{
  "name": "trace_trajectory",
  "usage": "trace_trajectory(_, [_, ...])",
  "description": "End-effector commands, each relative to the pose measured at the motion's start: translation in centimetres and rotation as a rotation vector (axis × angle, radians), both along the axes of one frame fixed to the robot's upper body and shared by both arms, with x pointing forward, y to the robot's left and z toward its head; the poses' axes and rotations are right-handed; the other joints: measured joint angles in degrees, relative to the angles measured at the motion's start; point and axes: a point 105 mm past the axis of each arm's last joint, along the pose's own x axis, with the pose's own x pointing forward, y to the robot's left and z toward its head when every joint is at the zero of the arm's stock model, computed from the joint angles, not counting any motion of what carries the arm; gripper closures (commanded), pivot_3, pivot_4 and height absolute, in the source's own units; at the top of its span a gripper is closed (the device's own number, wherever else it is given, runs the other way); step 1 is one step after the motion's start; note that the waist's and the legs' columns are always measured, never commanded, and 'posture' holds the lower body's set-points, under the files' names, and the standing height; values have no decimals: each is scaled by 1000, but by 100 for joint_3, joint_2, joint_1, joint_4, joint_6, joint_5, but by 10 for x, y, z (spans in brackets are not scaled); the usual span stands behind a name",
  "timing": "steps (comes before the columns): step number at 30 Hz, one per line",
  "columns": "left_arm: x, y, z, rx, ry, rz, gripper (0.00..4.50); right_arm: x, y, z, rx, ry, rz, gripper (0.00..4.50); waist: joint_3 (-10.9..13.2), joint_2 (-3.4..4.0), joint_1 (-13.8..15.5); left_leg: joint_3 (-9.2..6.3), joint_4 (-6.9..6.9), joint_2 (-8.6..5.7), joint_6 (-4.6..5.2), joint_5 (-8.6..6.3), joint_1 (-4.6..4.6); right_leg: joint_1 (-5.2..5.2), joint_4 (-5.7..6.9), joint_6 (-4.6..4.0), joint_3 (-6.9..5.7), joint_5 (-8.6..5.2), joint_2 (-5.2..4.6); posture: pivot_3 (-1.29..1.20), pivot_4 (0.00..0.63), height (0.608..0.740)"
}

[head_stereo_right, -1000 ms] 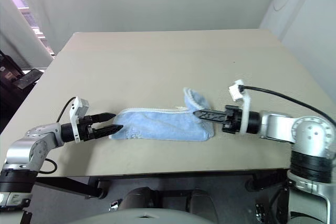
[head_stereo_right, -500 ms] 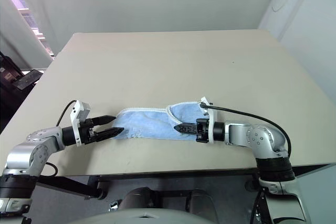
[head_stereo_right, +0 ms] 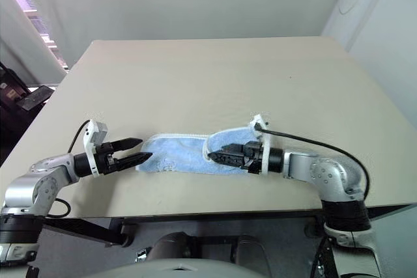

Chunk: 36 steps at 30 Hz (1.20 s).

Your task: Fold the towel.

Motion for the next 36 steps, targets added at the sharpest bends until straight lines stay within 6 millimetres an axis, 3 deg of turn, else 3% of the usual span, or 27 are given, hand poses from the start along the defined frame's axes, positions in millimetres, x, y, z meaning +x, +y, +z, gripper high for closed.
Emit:
trace_trajectory(1, [9, -14, 38, -80, -111, -44, 0, 0, -11, 33, 0, -171, -2, 51, 0, 0, 8, 0, 2, 0, 0, 0, 0, 2, -1, 0, 0, 0, 0, 0, 0, 724])
trace_trajectory(5, [13, -43, 54, -138, -157, -153, 897, 25, -33, 37, 4, -236, -179, 965, -4, -5, -9, 0, 5, 1, 1, 0, 4, 7, 1, 2, -1, 3, 1, 0, 0, 724])
trace_trajectory(8, [19, -72, 56, -145, -185, -244, 2020, 36, -36, 28, -28, -278, -230, 2109, -3, -6, -5, 4, 9, 0, 1, 1, 5, 19, 3, 5, -2, 5, 4, 0, 0, 724])
trace_trajectory(11, [23, -108, 48, -122, -209, -341, 3120, 41, -33, 16, -59, -317, -248, 3175, -4, -6, 6, 9, 17, 0, 3, 3, 1, 31, 9, 18, -1, 12, 11, 0, 0, 724])
trace_trajectory(14, [24, -130, 36, -91, -216, -407, 4276, 42, -31, 3, -100, -335, -239, 4330, -4, -7, -4, 13, 27, 0, 16, 10, 1, 29, 23, 25, 0, 15, 14, 0, 0, 724])
trace_trajectory(15, [25, -134, 33, -87, -215, -419, 4470, 42, -31, -1, -111, -345, -236, 4491, -4, -7, -9, 14, 28, 0, 18, 11, 1, 27, 28, 25, 0, 15, 14, 0, 0, 724])
trace_trajectory(22, [33, -163, -6, 33, -242, -443, 4470, 38, -29, -51, -241, -284, -249, 4491, -3, -7, -9, 14, 62, 17, 5, 3, 4, 22, 60, 7, 1, 6, 17, 0, 0, 724])
trace_trajectory(25, [25, -175, -30, 82, -217, -502, 4470, 42, -27, -73, -271, -229, -281, 4491, -3, -7, -26, 12, 79, 22, 8, -1, 1, 21, 62, 3, 2, 9, 16, 0, 0, 724])
trace_trajectory(30, [16, -172, -75, 247, -195, -559, 4470, 39, -27, -116, -403, -163, -273, 4491, -12, -13, -21, 12, 91, 25, 14, -6, 7, 16, 61, 1, 0, 12, 16, 0, 0, 724])
trace_trajectory(32, [24, -171, -73, 240, -192, -520, 4470, 42, -30, -123, -428, -153, -300, 4491, -26, -23, -22, 11, 92, 30, 13, -7, 22, 30, 58, -2, -3, 13, 16, 0, 0, 724])
trace_trajectory(36, [31, -166, -60, 196, -193, -501, 4470, 46, -27, -116, -391, -175, -302, 4491, -33, -24, -60, 11, 93, 41, 12, -8, 33, 44, 47, 10, -8, 32, 16, 0, 0, 724])
